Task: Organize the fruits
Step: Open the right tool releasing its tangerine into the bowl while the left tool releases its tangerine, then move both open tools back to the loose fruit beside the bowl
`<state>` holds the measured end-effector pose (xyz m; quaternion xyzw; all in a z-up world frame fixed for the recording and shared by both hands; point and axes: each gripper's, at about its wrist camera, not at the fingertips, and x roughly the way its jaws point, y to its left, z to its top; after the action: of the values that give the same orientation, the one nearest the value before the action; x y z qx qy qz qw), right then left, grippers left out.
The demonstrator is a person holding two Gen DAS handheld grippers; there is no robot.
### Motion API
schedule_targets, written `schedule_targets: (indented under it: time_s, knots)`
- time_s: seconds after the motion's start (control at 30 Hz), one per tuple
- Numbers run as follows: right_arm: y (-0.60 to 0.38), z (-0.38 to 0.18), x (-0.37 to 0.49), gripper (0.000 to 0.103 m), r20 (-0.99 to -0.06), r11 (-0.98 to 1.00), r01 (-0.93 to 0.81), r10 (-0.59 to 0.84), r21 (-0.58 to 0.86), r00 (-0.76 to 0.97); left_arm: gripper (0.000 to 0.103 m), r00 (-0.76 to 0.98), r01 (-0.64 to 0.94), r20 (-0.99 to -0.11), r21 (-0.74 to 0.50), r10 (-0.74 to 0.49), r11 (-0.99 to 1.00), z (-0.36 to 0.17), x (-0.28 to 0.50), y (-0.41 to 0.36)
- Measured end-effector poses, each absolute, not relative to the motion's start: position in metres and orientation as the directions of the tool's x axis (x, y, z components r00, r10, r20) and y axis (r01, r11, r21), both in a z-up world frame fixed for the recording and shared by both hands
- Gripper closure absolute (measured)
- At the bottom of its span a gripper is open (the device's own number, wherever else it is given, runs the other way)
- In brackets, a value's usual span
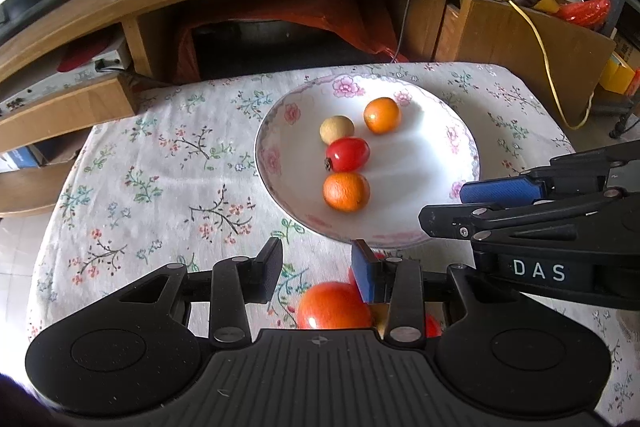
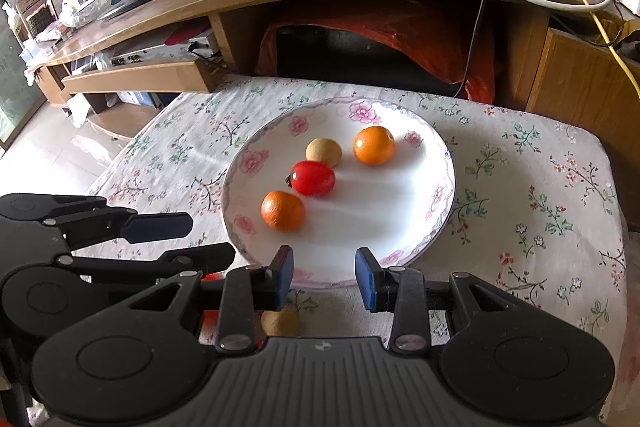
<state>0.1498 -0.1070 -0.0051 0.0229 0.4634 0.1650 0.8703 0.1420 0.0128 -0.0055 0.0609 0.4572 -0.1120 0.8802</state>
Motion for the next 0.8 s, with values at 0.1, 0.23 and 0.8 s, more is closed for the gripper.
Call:
schedule_targets:
  time_s: [0.1,0.23,0.8]
  knots:
    - [-0.107,-0.005,0.146,0.069,-0.803,0.944,-0.267,0.307,0.192,0.511,0.057,0.551,0.263,-0.821,-0.001,-0.152,0.965,-0.006,0.138,0.013]
    - [-0.108,-0.006,0.141,0.069,-0.81,0.943,-0.26,0.316,0.21,0.494,0.056,0.539,0.273,-0.828,-0.004,-0.157,0.962,-0.008,0.132,0.015]
    - [-0.093,-0.01,0.118,0.067,-0.825,0.926,-0.297,0.351,0.235,0.443,0.044,0.518,0.28,-0.829,-0.067,-0.21,0.958,-0.011,0.109,0.041]
